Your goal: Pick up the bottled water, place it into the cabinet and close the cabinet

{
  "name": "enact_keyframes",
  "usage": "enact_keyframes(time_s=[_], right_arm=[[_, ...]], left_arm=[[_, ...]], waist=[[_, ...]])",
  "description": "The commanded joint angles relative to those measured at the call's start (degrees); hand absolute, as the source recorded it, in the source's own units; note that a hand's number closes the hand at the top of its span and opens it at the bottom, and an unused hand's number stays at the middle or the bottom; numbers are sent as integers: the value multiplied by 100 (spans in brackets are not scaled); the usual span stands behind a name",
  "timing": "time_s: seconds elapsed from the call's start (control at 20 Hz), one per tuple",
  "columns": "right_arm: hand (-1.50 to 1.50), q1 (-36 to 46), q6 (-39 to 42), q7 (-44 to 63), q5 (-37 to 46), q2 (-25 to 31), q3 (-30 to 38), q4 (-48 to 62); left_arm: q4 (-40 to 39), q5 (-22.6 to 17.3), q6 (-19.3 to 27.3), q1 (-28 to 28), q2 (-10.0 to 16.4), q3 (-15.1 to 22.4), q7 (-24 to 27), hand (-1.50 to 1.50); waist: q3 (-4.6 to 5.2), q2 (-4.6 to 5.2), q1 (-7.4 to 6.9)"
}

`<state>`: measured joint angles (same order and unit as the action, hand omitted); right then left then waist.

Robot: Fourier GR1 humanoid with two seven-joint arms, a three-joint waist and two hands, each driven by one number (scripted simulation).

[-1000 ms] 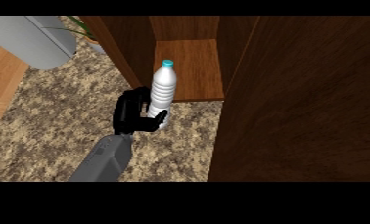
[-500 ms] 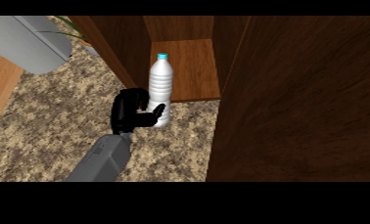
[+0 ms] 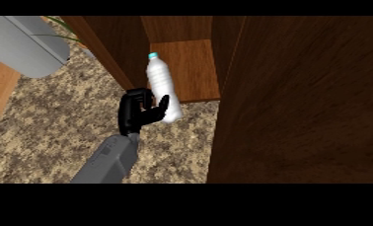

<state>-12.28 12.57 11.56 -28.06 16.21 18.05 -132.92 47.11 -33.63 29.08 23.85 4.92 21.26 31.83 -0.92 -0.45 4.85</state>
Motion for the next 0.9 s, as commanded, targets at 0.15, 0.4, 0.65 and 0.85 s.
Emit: enact_keyframes(time_s=[0.15, 0.4, 0.65, 0.85], right_arm=[[-150, 36, 230, -29, -414, 188, 294, 168], [-150, 93, 204, 41, -744, 209, 419, 199], [-150, 127, 354, 4, -798, 347, 537, 309], [-150, 169, 373, 41, -949, 372, 559, 364]], left_arm=[[-323, 112, 274, 1717, -285, 46, -728, 150], [-504, 203, 650, 1683, -180, 70, -637, 150], [-526, 161, 904, 1496, -326, 137, -527, 150], [-390, -39, 935, 1346, -397, -26, -347, 150]], waist=[[88, 143, 261], [96, 174, 340], [102, 212, 414], [116, 230, 419]])
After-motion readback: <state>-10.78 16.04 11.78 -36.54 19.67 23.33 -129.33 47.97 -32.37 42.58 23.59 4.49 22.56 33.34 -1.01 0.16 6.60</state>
